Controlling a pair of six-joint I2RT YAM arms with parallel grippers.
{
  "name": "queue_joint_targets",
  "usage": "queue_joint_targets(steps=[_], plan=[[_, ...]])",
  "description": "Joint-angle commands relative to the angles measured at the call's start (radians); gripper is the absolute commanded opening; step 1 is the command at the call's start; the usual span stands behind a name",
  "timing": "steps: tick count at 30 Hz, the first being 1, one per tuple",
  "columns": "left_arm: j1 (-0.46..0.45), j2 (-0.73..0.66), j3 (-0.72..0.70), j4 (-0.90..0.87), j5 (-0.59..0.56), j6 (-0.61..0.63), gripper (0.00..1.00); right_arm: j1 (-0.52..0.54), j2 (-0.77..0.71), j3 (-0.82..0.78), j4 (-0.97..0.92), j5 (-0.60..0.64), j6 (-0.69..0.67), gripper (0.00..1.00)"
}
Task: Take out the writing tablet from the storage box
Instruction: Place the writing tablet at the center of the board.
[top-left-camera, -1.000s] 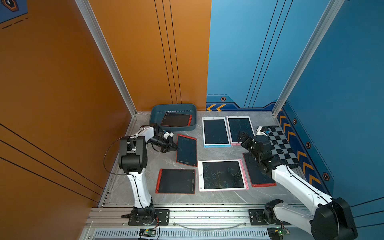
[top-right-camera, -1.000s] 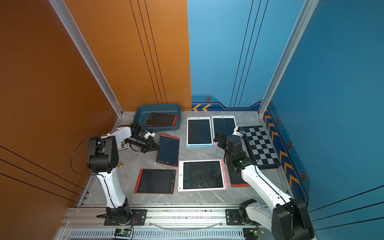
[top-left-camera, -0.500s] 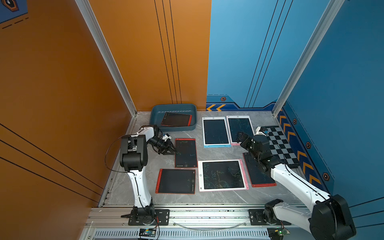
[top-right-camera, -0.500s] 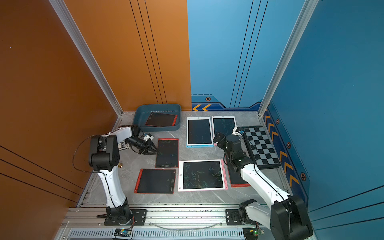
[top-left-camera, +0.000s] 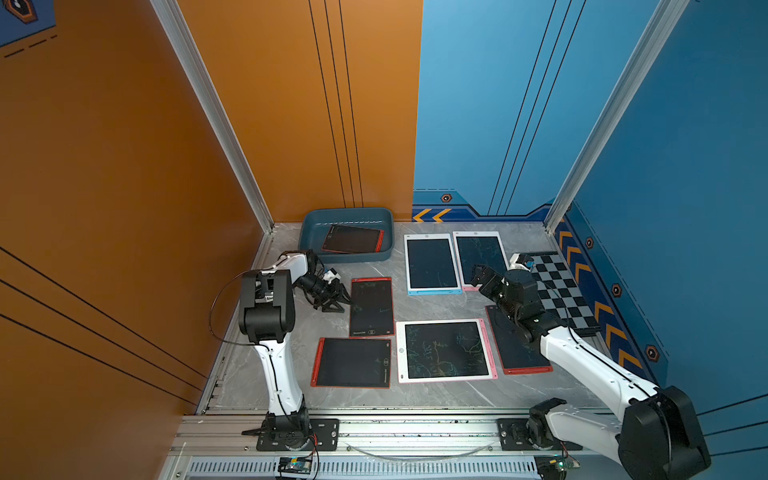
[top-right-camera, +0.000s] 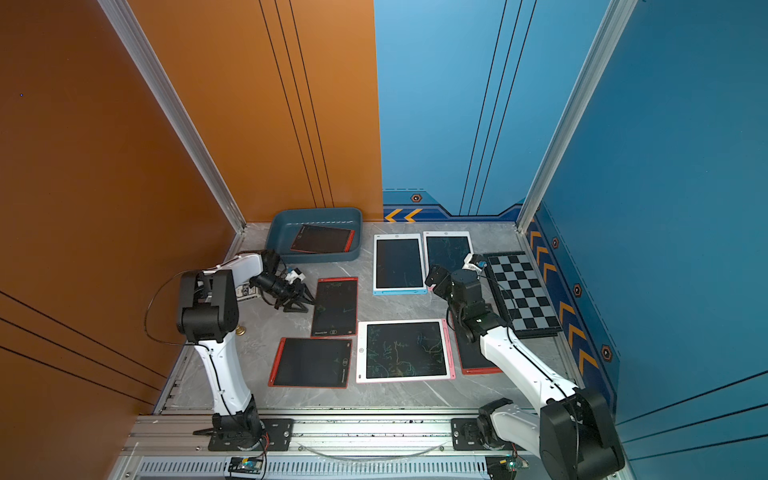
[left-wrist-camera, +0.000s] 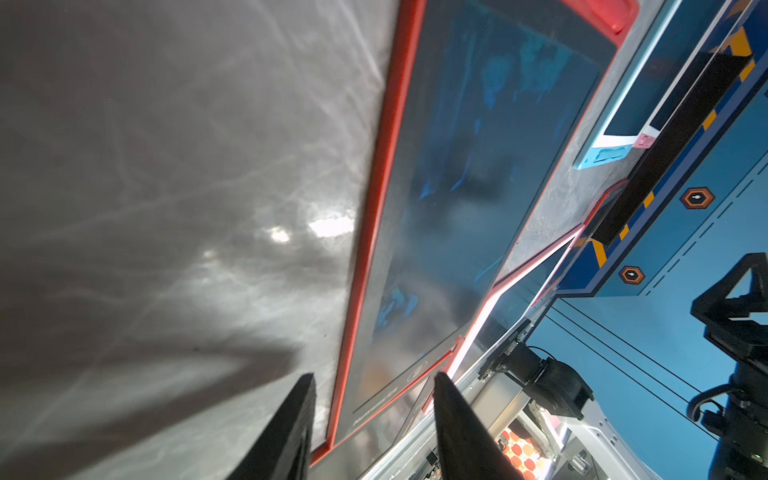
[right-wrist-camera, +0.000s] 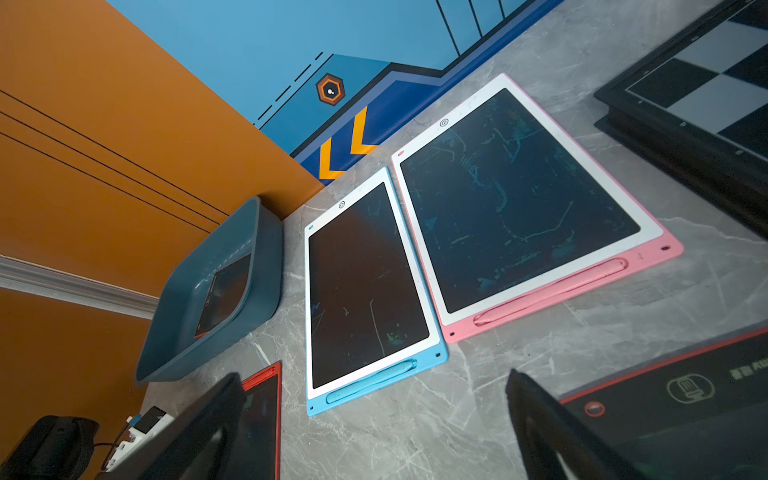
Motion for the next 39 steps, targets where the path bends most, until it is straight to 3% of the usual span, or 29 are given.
queue_joint_targets(steps=[1, 9, 20, 39], plan=[[-0.023, -0.077, 0.015, -0.023, -0.061, -0.013, 0.49, 0.019, 0.026, 0.044, 0.01, 0.006, -0.018, 1.0], [-0.105, -0.134, -0.041, 0.045, -0.22, -0.116, 0.55, 0.089, 0.107, 0.118, -0.003, 0.023, -0.075, 1.0], [-0.18, -0.12, -0.073, 0.167, -0.292, -0.26, 0.61, 0.114, 0.142, 0.135, -0.001, 0.015, -0.08, 1.0], [-0.252, -0.121, -0.04, 0.285, -0.398, -0.368, 0.62, 0.107, 0.142, 0.117, -0.006, 0.01, -0.079, 1.0]])
